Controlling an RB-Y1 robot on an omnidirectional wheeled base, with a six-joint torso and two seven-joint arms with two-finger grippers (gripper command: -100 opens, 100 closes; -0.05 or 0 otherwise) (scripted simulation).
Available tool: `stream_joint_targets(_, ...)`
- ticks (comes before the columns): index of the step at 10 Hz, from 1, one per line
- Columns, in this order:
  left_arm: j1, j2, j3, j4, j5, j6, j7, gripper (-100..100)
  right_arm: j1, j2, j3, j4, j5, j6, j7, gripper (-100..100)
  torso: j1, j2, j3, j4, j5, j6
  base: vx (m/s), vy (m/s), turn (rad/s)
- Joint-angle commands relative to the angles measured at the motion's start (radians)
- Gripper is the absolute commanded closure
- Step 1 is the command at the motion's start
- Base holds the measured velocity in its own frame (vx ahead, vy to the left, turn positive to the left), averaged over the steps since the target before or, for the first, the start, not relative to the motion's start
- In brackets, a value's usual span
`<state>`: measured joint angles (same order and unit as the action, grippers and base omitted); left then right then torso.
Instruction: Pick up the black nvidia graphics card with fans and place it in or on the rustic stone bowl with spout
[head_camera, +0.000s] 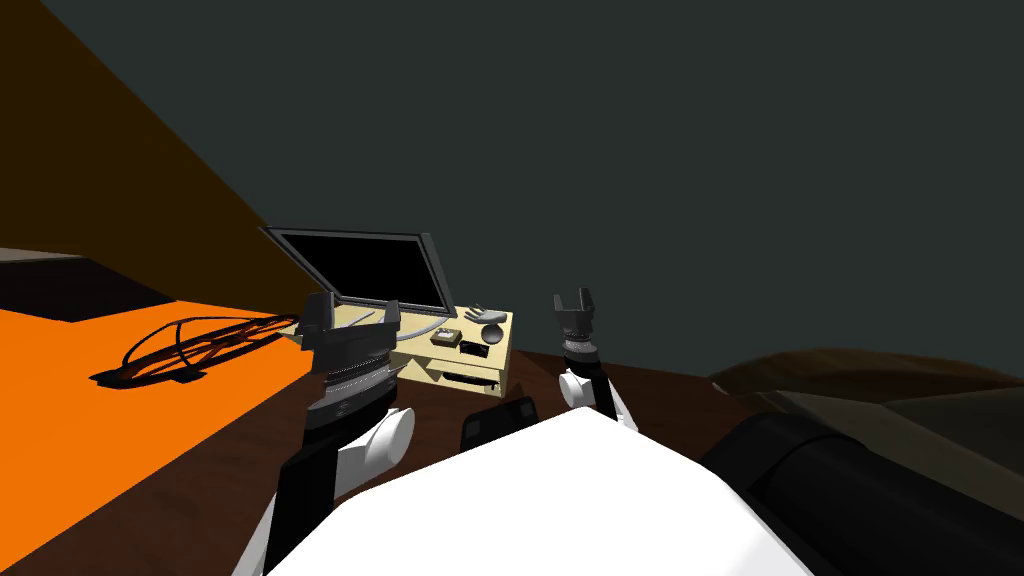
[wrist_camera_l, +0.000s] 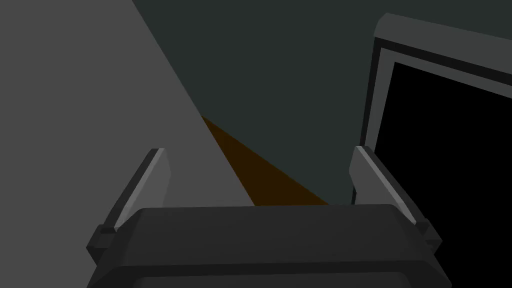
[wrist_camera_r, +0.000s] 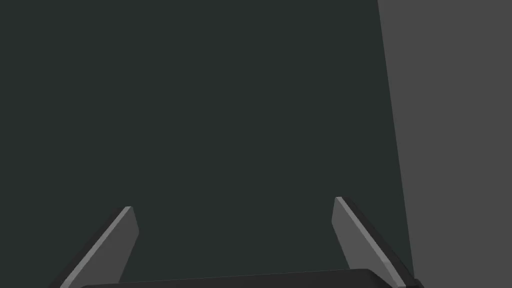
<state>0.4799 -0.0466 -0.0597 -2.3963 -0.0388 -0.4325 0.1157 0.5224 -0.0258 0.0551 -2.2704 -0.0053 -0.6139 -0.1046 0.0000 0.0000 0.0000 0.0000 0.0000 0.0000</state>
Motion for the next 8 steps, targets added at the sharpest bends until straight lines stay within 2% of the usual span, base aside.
stream_joint_targets(1, -0.002, 0.035, 0.003, -0.002, 0.009, 0.014, 0.005, -100, 0.000, 0.000, 0.000, 0.000, 0.000, 0.000, 0.000, 0, 0.000, 0.000, 0.000, 0.000, 0.000, 0.000, -0.016, -0.010, -0.027)
stream_joint_targets(4, -0.010, 0.121, 0.022, -0.003, 0.045, 0.068, 0.022, -100, 0.000, 0.000, 0.000, 0.000, 0.000, 0.000, 0.000, 0, -0.001, 0.002, 0.001, 0.001, 0.000, 0.000, -0.038, -0.024, -0.049)
stream_joint_targets(8, -0.028, 0.236, 0.067, 0.013, 0.125, 0.184, 0.058, -100, 0.000, 0.000, 0.000, 0.000, 0.000, 0.000, 0.000, 0, -0.002, 0.004, 0.002, 0.001, 0.000, 0.000, -0.053, -0.039, -0.091)
